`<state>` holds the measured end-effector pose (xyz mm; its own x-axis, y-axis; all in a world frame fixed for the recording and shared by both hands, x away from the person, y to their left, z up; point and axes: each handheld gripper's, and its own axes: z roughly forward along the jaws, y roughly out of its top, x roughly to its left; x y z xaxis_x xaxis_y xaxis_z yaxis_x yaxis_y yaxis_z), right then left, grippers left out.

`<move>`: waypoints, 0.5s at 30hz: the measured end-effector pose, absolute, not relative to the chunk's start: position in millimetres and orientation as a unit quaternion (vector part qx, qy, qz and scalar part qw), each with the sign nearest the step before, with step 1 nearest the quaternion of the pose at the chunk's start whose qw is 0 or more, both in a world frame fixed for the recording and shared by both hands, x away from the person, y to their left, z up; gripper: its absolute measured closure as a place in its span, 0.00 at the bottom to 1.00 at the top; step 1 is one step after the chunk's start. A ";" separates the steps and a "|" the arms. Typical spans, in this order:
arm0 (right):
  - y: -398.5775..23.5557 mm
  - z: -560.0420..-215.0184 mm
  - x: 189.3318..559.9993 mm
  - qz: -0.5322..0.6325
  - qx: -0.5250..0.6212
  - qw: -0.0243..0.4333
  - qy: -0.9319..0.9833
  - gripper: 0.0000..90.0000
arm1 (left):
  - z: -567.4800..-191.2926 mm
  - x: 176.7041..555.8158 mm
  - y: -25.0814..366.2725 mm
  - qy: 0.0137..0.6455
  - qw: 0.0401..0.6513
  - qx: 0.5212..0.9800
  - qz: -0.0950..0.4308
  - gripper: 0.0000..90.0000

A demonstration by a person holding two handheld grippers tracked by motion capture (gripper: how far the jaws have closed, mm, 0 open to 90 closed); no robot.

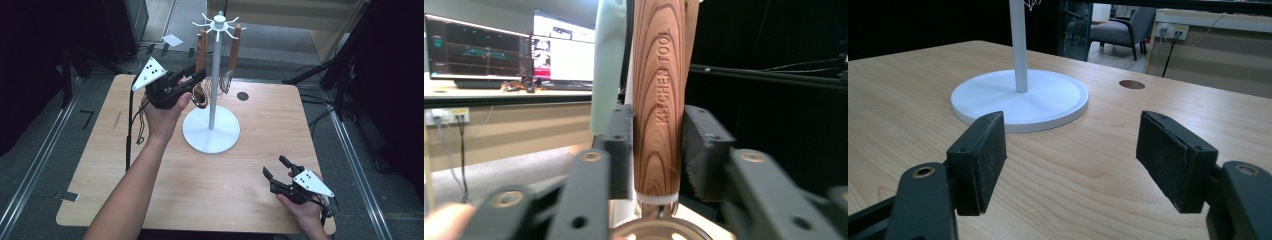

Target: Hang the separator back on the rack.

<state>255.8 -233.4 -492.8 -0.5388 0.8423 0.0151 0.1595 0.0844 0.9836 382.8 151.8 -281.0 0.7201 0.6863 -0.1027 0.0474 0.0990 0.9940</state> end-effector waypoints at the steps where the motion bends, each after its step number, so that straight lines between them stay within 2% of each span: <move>1: -233.6 -492.7 255.8 0.564 0.372 0.303 0.672 0.32 | -281.7 381.8 151.8 0.295 0.677 0.631 0.237 0.59; 3: -233.6 -492.7 255.8 0.564 0.372 0.303 0.672 0.32 | -283.7 379.3 152.3 0.300 0.671 0.633 0.245 0.48; 12: -232.5 -493.0 256.0 0.563 0.372 0.303 0.673 0.32 | -306.6 367.3 163.4 0.313 0.653 0.633 0.273 0.31; 15: -232.2 -493.1 255.8 0.562 0.373 0.303 0.673 0.32 | -320.0 363.0 166.8 0.329 0.639 0.636 0.281 0.23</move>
<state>255.8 -232.2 -493.1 -0.5379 0.8430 0.0110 0.1616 0.0903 0.9827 363.0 166.8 -320.0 0.6253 0.7778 -0.0634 0.0604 0.0327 0.9976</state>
